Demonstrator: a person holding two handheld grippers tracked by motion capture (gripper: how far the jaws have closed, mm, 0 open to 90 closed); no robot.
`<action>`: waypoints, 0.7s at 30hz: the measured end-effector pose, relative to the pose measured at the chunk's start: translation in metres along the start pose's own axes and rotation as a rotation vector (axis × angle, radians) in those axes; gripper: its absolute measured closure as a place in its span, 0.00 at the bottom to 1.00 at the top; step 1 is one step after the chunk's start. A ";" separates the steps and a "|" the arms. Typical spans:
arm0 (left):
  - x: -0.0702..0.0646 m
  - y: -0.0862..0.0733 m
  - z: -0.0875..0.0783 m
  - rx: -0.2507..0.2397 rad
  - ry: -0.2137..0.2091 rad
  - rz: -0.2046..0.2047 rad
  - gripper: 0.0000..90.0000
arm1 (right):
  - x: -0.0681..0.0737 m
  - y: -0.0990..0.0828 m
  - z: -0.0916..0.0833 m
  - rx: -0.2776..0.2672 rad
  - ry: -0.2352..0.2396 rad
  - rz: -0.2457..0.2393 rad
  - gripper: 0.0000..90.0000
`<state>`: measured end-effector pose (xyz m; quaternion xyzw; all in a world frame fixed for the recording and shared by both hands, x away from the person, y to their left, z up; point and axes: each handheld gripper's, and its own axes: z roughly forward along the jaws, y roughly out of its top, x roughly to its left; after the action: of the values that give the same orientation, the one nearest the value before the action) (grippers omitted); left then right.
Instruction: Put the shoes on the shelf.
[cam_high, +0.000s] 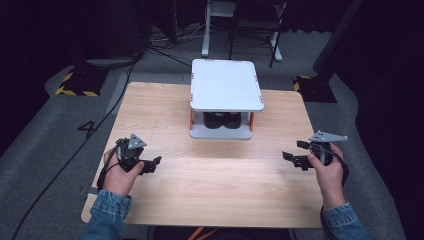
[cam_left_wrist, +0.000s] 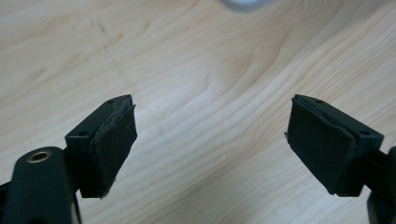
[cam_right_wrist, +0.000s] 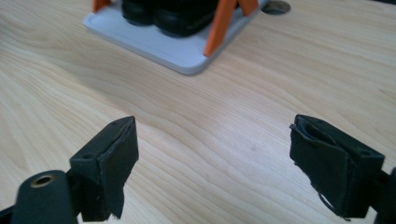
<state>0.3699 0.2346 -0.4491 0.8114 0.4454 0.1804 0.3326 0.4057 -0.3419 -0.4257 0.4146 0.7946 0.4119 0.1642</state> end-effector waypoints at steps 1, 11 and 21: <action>0.002 -0.004 0.001 0.016 -0.010 -0.008 0.18 | -0.003 -0.004 0.002 0.006 -0.005 -0.004 0.18; 0.014 -0.022 0.024 0.135 -0.025 -0.030 0.18 | -0.012 -0.034 0.034 0.060 0.028 -0.034 0.18; 0.018 -0.031 0.044 0.045 -0.015 -0.016 0.15 | -0.020 -0.053 0.058 0.081 -0.025 -0.041 0.17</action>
<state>0.3867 0.2450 -0.5022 0.8165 0.4534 0.1616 0.3188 0.4251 -0.3450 -0.5038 0.4096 0.8170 0.3705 0.1656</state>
